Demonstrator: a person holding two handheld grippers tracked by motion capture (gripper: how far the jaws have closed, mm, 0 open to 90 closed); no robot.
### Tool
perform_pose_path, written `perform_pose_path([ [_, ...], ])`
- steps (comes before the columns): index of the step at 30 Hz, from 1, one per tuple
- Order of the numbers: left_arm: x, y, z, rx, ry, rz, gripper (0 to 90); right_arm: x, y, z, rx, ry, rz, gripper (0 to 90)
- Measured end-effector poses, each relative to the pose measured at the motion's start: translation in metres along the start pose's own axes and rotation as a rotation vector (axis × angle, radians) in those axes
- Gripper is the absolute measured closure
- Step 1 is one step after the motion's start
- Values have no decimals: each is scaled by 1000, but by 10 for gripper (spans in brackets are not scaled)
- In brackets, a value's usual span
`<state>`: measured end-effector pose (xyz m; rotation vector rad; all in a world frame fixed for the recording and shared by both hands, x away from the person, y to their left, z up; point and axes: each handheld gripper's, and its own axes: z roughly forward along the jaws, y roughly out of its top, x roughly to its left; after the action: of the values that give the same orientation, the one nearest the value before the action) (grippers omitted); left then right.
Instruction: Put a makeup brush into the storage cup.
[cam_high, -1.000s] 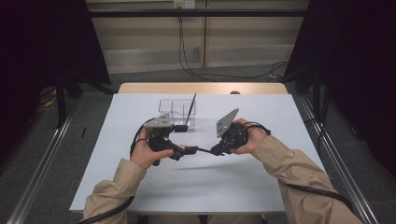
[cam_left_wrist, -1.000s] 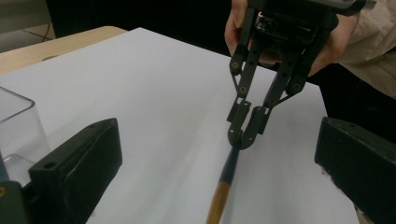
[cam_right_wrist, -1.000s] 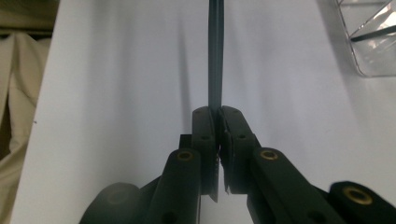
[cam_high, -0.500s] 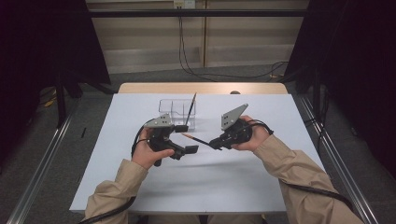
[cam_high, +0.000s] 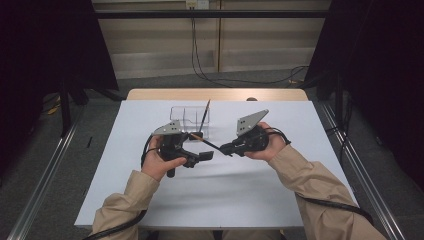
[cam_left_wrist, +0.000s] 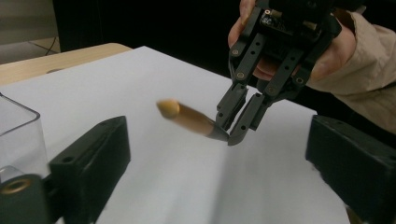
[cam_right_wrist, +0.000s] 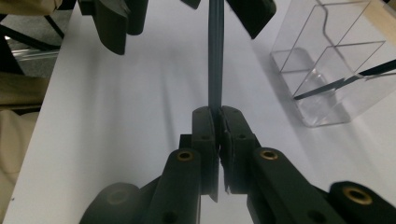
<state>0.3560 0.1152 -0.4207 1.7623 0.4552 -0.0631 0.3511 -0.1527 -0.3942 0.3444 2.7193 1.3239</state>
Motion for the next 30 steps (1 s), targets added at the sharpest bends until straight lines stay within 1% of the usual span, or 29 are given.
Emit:
perform_pose_path([
  [1,0,0,0,-4,5,-5,113,0,0,0,-4,4,3,850],
  [2,0,0,0,-10,-6,-10,138,0,1,-1,-6,-3,2,850],
  [4,0,0,0,-15,-3,-11,159,0,1,-1,-15,-5,4,850],
  [5,0,1,0,-25,-7,-17,175,0,1,-1,-21,-14,3,850],
  [7,1,1,-1,-40,-5,-18,207,0,1,-2,-35,-10,15,850],
  [8,1,1,-1,-55,-12,-23,226,0,0,-2,-41,-18,17,850],
  [10,2,2,-2,-76,-6,-25,297,0,0,-2,-57,-19,27,850],
  [11,2,2,-3,-91,-14,-26,351,0,0,-2,-65,-20,30,850],
  [12,3,2,-3,-102,-9,-24,391,0,-1,-2,-69,-17,34,850],
  [13,3,2,-4,-112,-16,-33,428,0,0,-2,-73,-25,34,850],
  [14,4,3,-4,-118,-18,-35,464,0,0,-2,-79,-25,38,850],
  [15,4,3,-5,-120,-9,-27,493,0,0,-2,-81,-26,39,850],
  [17,3,3,-5,-134,-13,-24,566,0,0,-2,-84,-32,42,850],
  [18,2,3,-5,-140,-6,-15,597,0,1,-2,-84,-31,42,850],
  [19,2,3,-6,-144,-11,-16,626,0,1,-2,-89,-33,44,850],
  [20,2,3,-6,-159,-24,-29,653,0,1,-2,-95,-33,46,850],
  [22,2,4,-6,-169,-22,-23,687,0,2,-2,-101,-32,47,850],
  [23,2,4,-5,-176,-30,-24,700,1,2,-1,-101,-30,49,850],
  [27,0,5,-5,-183,-28,-1,735,1,3,2,-102,-24,57,850],
  [29,0,5,-4,-191,-37,-2,753,1,4,4,-100,-18,63,850],
  [30,-1,5,-3,-194,-39,3,759,2,4,5,-99,-14,62,882],
])
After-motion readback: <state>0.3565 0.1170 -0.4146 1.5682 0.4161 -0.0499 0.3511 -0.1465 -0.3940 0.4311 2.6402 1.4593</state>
